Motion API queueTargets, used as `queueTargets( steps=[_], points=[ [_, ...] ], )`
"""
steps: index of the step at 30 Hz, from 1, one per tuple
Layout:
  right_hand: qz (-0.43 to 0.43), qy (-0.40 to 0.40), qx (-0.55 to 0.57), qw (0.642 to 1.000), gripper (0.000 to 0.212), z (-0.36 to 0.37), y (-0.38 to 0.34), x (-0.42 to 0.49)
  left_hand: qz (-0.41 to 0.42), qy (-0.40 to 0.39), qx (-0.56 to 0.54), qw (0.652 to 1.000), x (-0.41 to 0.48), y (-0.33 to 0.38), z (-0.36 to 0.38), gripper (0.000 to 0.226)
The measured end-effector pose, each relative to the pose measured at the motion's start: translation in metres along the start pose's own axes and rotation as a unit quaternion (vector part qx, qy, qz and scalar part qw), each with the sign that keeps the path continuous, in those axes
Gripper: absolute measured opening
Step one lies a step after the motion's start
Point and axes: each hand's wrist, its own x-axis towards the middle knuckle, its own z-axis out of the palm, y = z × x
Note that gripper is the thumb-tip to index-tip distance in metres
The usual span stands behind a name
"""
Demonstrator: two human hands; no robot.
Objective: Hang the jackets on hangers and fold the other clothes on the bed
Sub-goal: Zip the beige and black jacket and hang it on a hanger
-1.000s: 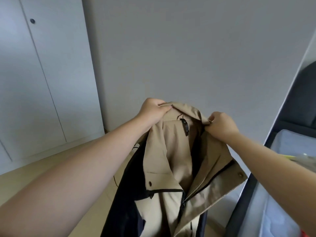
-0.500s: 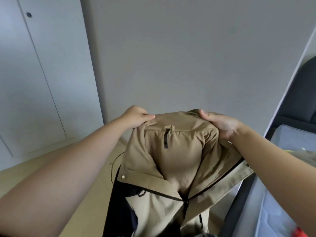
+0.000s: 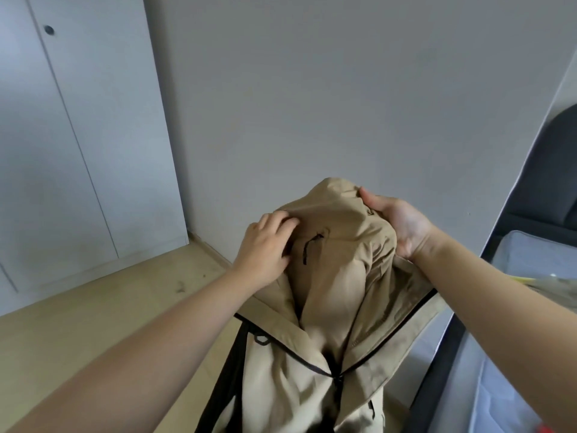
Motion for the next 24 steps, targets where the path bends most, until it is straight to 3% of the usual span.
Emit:
queueTargets(
  steps=[5, 11, 14, 16, 18, 19, 21, 24],
  points=[
    [-0.014, 0.014, 0.021, 1.000, 0.045, 0.001, -0.006, -0.001, -0.099, 0.071, -0.024, 0.992, 0.001, 0.003, 0.007, 0.054],
    [-0.013, 0.050, 0.053, 0.997, 0.050, -0.015, -0.005, 0.003, -0.108, 0.043, -0.067, 0.991, 0.008, -0.001, 0.014, 0.043],
    [0.002, 0.163, 0.024, 0.986, 0.039, -0.032, -0.008, 0.014, -0.168, -0.001, -0.172, 0.971, 0.013, -0.014, 0.011, 0.035],
    [0.034, 0.264, -0.087, 0.960, 0.030, -0.048, -0.007, 0.020, -0.220, -0.039, -0.254, 0.941, 0.017, -0.023, 0.009, 0.034],
    [0.072, 0.296, -0.157, 0.940, 0.023, -0.061, -0.003, 0.023, -0.233, -0.088, -0.303, 0.920, 0.018, -0.024, 0.011, 0.035],
    [0.083, 0.289, -0.159, 0.941, 0.024, -0.063, -0.001, 0.022, -0.233, -0.098, -0.307, 0.918, 0.017, -0.024, 0.010, 0.037],
    [0.089, 0.247, -0.130, 0.956, 0.030, -0.059, 0.000, 0.021, -0.187, -0.081, -0.226, 0.952, 0.013, -0.025, 0.006, 0.039],
    [0.073, 0.181, -0.056, 0.979, 0.034, -0.045, -0.001, 0.022, -0.007, -0.051, -0.074, 0.996, 0.008, -0.022, 0.005, 0.051]
  ],
)
